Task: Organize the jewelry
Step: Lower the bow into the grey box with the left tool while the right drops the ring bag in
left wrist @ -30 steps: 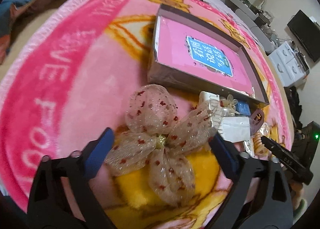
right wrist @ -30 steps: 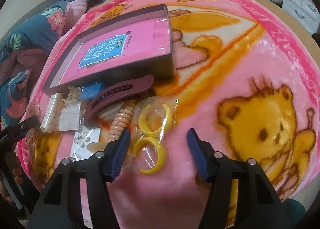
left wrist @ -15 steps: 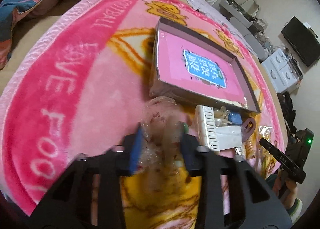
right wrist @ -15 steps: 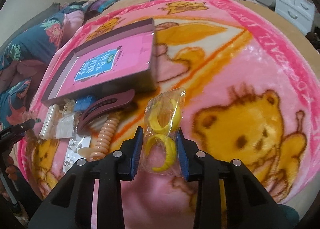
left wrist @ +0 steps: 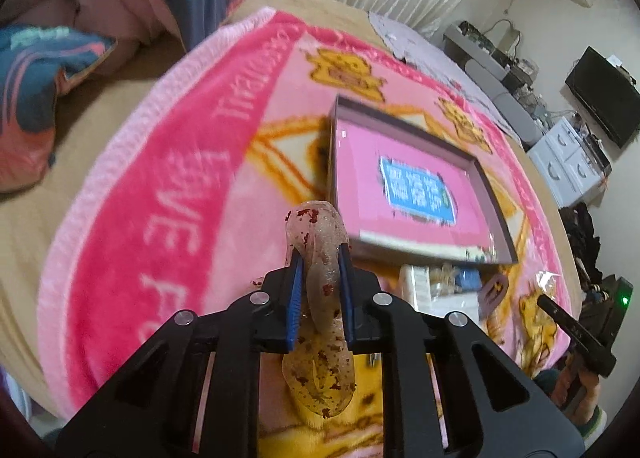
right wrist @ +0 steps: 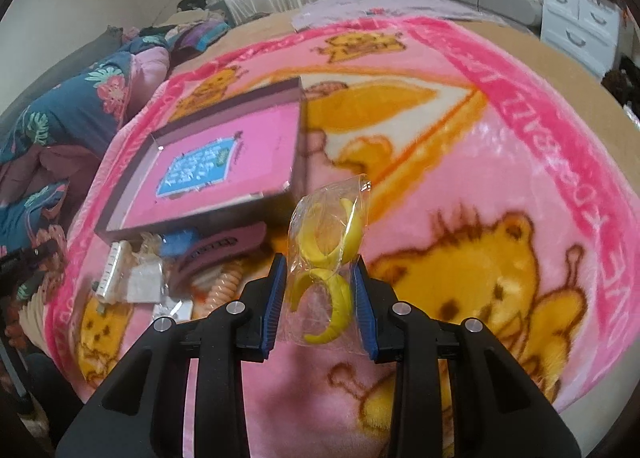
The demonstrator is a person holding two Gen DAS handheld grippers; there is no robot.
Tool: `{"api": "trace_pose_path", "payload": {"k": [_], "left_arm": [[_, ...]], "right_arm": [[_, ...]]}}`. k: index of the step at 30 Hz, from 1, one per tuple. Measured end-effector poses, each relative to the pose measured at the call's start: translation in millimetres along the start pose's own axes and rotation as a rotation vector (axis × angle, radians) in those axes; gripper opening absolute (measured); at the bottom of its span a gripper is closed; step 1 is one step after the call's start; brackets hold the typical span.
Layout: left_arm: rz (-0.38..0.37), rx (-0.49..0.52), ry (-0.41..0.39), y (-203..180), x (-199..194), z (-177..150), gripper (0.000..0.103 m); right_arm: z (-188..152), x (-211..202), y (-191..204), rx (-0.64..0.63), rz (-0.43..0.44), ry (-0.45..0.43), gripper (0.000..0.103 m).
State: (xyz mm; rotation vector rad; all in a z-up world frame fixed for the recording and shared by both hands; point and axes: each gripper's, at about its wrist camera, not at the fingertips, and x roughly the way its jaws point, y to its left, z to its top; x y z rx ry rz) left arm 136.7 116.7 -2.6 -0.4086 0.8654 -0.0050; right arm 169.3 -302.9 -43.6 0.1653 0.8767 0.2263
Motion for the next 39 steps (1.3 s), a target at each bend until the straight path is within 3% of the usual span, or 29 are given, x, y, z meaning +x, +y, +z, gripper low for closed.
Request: {"api": "trace_pose_path", "payload": {"k": [6, 17, 27, 31, 39], "left_arm": [[-0.009, 0.02, -0.043, -16, -2, 24, 0.009], [-0.055, 0.061, -0.039, -62, 29, 45, 0.01], [-0.051, 0.103, -0.016, -88, 74, 48, 0.01], [-0.024, 0.121, -0.036, -91, 91, 45, 0.01], [0.023, 0.146, 0.005, -87, 119, 39, 0.01]], "right_arm": [[21, -5, 5, -0.01, 0.028, -0.041, 0.031], [64, 7, 29, -0.023, 0.088, -0.093, 0.031], [92, 37, 60, -0.076, 0.127, -0.073, 0.031], [97, 54, 67, -0.072, 0.143, -0.052, 0.031], [98, 83, 67, -0.071, 0.146, -0.01, 0.031]]}}
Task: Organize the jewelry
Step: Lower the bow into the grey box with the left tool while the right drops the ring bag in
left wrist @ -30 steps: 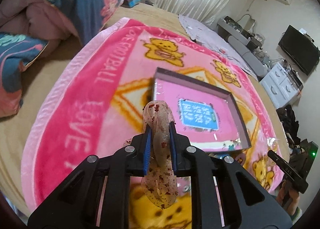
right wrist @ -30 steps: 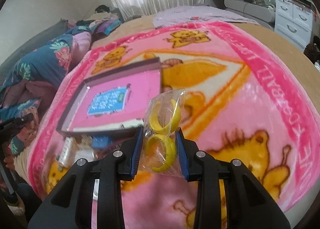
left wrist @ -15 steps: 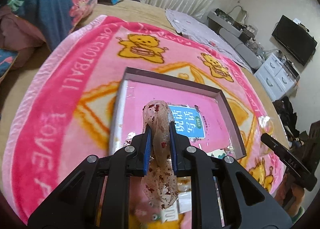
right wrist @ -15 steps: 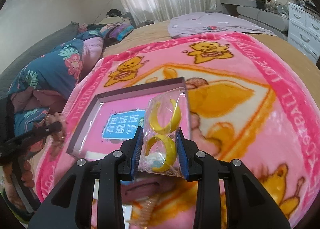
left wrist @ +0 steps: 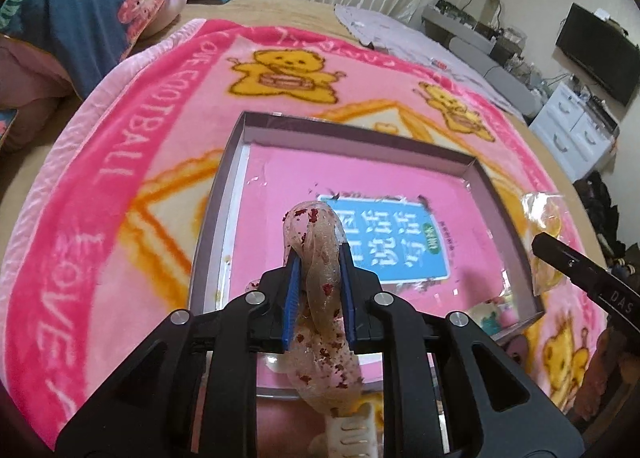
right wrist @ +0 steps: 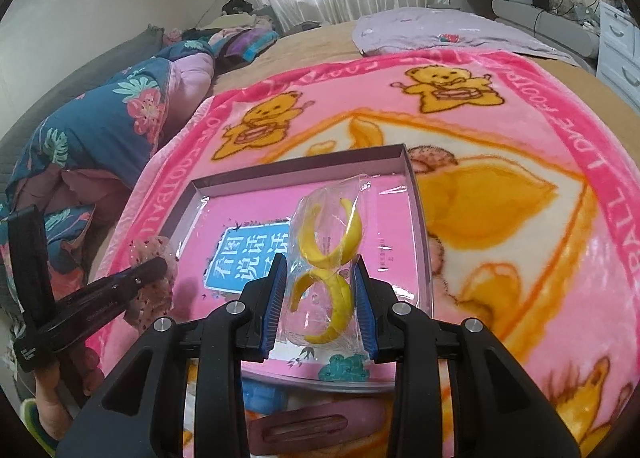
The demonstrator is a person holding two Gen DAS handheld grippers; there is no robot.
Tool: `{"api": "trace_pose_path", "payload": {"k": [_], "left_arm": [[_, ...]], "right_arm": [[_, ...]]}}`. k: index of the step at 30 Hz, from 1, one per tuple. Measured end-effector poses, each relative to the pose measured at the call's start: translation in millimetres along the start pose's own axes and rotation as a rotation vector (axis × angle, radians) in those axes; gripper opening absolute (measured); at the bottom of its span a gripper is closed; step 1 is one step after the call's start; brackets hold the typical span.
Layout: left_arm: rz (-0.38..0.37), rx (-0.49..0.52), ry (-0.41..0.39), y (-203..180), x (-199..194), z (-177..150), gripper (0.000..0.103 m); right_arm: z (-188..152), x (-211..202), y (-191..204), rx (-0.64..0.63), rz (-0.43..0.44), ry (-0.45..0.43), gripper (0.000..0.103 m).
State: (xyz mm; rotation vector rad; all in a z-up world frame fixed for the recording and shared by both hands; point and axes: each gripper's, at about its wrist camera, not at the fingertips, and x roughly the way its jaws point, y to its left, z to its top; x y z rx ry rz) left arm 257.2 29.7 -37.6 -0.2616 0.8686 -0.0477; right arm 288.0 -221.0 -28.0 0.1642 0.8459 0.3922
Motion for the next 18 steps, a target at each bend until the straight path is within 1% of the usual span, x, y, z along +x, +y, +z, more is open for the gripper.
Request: {"api": "trace_pose_path", "payload": {"k": [3, 6, 10, 12, 14, 15, 16, 18], "left_arm": [[0.014, 0.0, 0.017, 3, 6, -2, 0.012], [0.024, 0.004, 0.019, 3, 5, -3, 0.019], [0.034, 0.007, 0.031, 5, 5, -4, 0.034], [0.035, 0.01, 0.035, 6, 3, -4, 0.038], [0.034, 0.009, 0.036, 6, 0, -4, 0.049], [0.034, 0.01, 0.036, 5, 1, -4, 0.052], [0.035, 0.012, 0.036, 5, 0, -5, 0.057], [0.034, 0.015, 0.035, 4, -2, -4, 0.059]], "right_arm": [[-7, 10, -5, 0.001, -0.014, 0.027, 0.031], [-12, 19, -8, 0.0, -0.042, 0.047, 0.031], [-16, 25, -10, -0.005, -0.057, 0.061, 0.031], [-19, 26, -9, -0.011, -0.057, 0.068, 0.031], [-23, 26, -9, -0.021, -0.065, 0.073, 0.032], [-24, 26, -9, -0.024, -0.067, 0.076, 0.032], [-25, 25, -10, -0.022, -0.068, 0.078, 0.032], [-25, 25, -11, -0.018, -0.068, 0.079, 0.033]]}}
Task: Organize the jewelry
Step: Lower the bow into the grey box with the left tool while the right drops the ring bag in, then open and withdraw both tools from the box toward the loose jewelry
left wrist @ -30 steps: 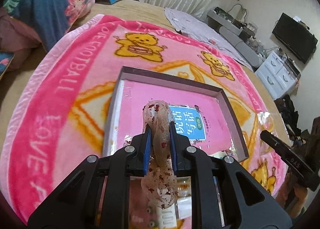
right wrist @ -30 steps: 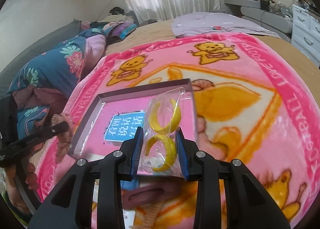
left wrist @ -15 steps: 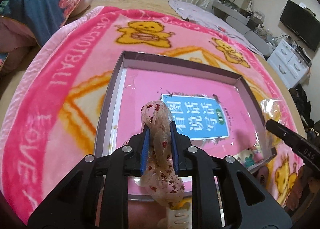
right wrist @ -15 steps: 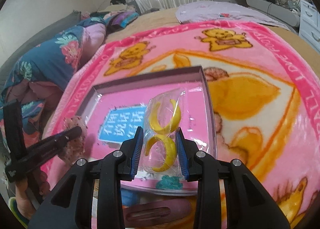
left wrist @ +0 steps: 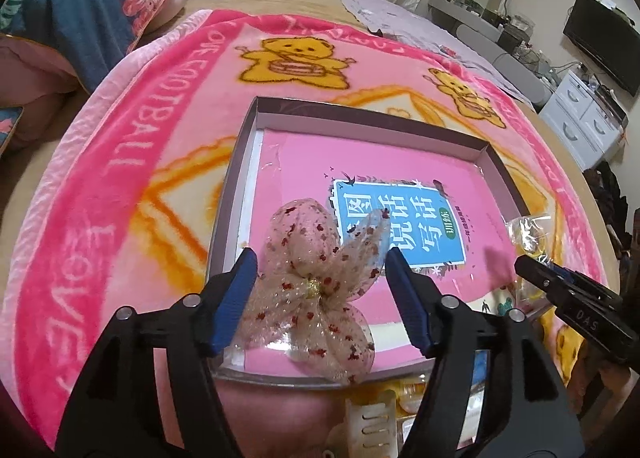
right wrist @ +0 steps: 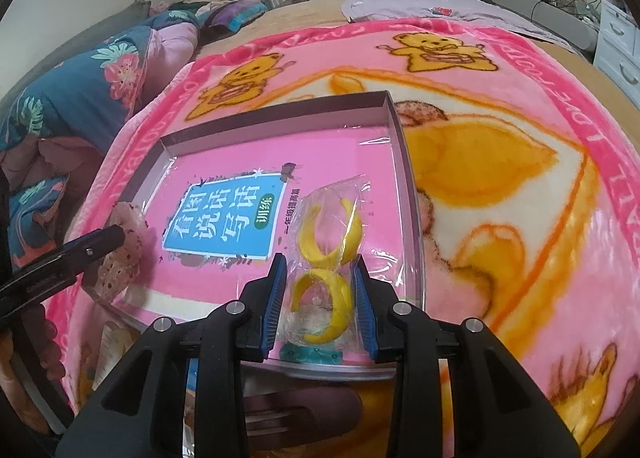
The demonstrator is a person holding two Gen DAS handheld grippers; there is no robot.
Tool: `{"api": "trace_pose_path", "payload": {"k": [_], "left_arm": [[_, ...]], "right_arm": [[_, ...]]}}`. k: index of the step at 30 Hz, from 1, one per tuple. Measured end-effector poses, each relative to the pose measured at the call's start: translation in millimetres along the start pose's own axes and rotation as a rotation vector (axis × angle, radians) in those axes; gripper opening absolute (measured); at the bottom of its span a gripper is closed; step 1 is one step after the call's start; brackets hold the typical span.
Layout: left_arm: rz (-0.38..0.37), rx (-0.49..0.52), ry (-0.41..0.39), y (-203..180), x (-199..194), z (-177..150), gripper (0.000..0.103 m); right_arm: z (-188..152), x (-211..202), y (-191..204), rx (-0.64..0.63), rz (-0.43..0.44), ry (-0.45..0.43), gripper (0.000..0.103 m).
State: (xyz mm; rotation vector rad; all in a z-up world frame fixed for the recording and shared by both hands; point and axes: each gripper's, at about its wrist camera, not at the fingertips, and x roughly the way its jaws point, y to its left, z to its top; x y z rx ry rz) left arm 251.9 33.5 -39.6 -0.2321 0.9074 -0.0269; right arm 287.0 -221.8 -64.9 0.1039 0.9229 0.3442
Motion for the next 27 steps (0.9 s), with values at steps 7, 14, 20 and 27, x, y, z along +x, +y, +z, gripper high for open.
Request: {"api": "trace_pose_path", "payload": {"k": [7, 14, 20, 27], "left_arm": [[0.004, 0.001, -0.017, 0, -15, 2, 0.079], [-0.012, -0.006, -0.032, -1, -39, 4, 0.089], [0.0, -0.021, -0.054, 5, -61, 0, 0.093], [-0.001, -0.058, -0.103, 18, -92, 0, 0.093]], "right_arm": [[-3, -5, -4, 0.014, -0.001, -0.007, 0.04], [-5, -18, -1, 0.016, 0.013, -0.045, 0.07], [-9, -38, 6, -0.017, 0.0, -0.102, 0.082], [-11, -73, 12, -0.047, -0.022, -0.182, 0.084]]}}
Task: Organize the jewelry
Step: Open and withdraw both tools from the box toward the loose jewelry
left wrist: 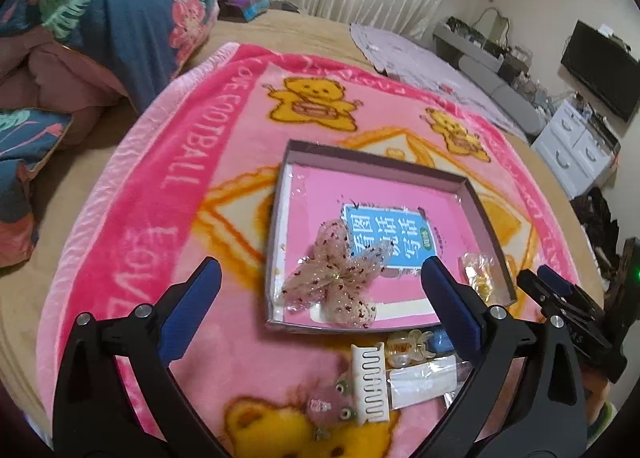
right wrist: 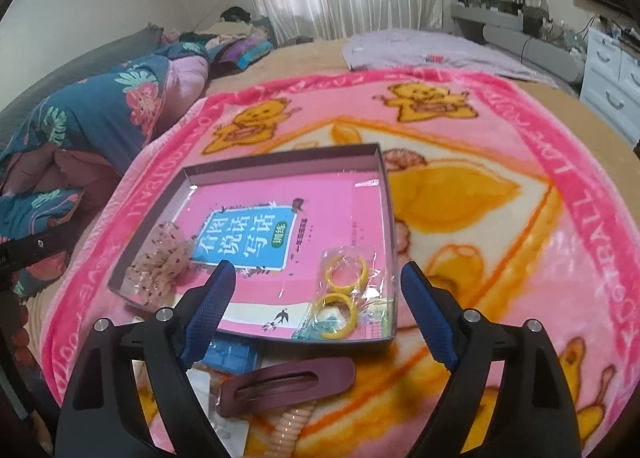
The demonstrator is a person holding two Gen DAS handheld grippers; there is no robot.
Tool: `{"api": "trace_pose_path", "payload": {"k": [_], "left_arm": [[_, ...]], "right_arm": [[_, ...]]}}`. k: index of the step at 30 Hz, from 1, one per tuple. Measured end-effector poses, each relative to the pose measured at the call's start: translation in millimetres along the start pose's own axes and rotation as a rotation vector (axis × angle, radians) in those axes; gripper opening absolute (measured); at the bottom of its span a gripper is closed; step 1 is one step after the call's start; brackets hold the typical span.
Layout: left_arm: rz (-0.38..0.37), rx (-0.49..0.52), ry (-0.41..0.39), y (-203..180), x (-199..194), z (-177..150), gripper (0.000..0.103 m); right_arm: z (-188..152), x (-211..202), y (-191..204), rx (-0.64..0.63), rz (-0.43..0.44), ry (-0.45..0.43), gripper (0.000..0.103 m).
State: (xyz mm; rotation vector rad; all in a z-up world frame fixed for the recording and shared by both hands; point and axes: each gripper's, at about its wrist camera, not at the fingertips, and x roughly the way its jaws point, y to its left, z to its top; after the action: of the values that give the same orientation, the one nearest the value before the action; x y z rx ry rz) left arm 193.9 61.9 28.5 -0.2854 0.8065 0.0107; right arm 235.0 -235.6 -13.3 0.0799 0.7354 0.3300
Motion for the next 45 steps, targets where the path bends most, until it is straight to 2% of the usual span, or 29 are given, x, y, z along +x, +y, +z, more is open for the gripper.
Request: {"api": "trace_pose_path", "payload": {"k": [8, 14, 24, 45], "left_arm": [[0.005, -0.011, -0.076, 10, -38, 1, 0.093], [-0.009, -0.042, -0.097, 18, -58, -7, 0.093], [-0.029, -0.025, -0.133, 12, -88, -21, 0.093], [-0.047, 0.084, -0.065, -26, -85, -60, 0.093]], "right_arm": [[3, -45, 2, -0.008, -0.005, -0.07, 0.084], [-2, -73, 5, -0.014, 0.005, -0.1, 0.084], [-11, -106, 9, -0.017, 0.022, -0.125, 0.084], [-45, -114, 24, -0.064, 0.05, -0.062, 0.084]]}}
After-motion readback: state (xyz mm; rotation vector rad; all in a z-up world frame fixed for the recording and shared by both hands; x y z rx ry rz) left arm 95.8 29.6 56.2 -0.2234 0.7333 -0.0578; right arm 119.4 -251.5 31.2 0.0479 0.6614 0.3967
